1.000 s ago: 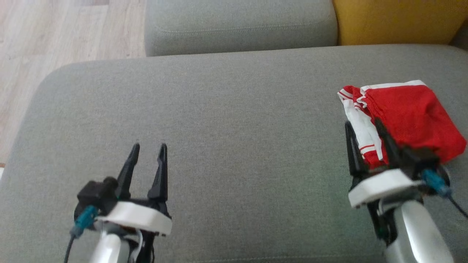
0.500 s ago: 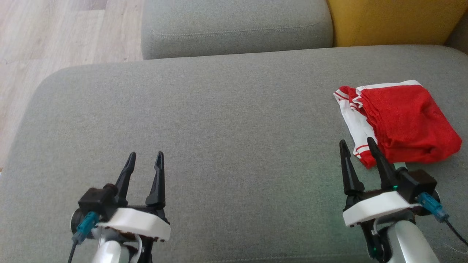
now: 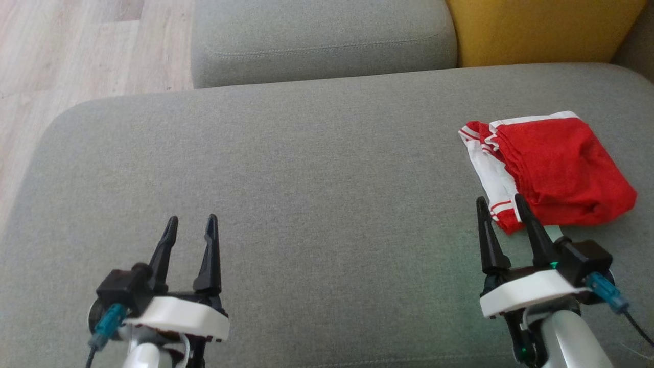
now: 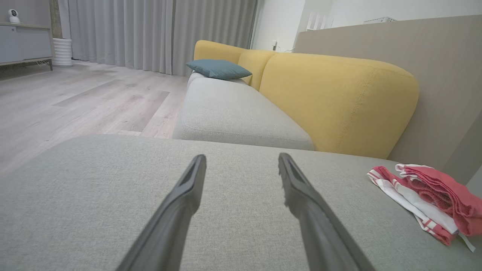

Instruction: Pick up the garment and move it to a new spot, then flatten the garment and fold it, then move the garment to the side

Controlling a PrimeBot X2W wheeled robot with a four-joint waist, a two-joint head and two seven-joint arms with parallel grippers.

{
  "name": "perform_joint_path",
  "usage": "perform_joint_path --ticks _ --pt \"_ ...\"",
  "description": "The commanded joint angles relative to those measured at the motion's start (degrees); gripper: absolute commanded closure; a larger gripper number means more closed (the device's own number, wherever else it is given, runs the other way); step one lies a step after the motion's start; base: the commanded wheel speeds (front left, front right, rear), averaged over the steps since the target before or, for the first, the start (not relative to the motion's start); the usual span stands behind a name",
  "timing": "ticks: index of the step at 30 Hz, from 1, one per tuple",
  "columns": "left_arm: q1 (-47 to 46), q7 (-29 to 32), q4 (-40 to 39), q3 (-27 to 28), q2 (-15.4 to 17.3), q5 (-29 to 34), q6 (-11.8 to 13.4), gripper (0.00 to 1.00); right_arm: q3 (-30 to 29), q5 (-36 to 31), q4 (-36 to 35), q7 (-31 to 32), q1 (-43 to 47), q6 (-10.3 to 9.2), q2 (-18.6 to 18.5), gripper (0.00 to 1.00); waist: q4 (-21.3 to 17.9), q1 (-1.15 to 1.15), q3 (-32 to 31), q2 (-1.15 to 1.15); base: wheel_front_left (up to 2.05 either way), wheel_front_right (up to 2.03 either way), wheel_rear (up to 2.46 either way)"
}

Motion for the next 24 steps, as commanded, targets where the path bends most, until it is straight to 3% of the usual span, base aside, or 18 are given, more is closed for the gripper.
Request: perform_joint_path --ticks 1,11,12,24 --pt "-1.69 -0.33 -2.38 2.03 0.47 0.52 0.04 0.00 1.30 0.40 -1.61 -0.93 -2.10 -0.05 -0.03 0.00 -0.09 0.00 -0.05 0.00 0.00 0.00 0.00" --pt "-1.32 -0.33 -3.28 2.46 0.47 -0.24 0.26 0.00 1.49 0.52 -1.22 -1.00 -2.12 -0.05 -0.03 0.00 -0.44 0.00 -0.01 0.00 0.00 0.00 0.00" --pt "0.64 0.00 -1.38 0.19 0.01 -0.10 0.14 1.00 0.08 0.33 0.36 -0.37 0.00 0.00 0.00 1.00 -0.46 0.00 -0.01 0.00 0.00 0.00 0.00" --pt "1.08 1.39 1.82 0.89 -0.17 -5.49 -0.17 1.00 -0.48 5.94 2.66 0.85 1.10 0.00 -0.02 1.00 -0.36 0.00 0.13 0.00 0.00 0.00 0.00"
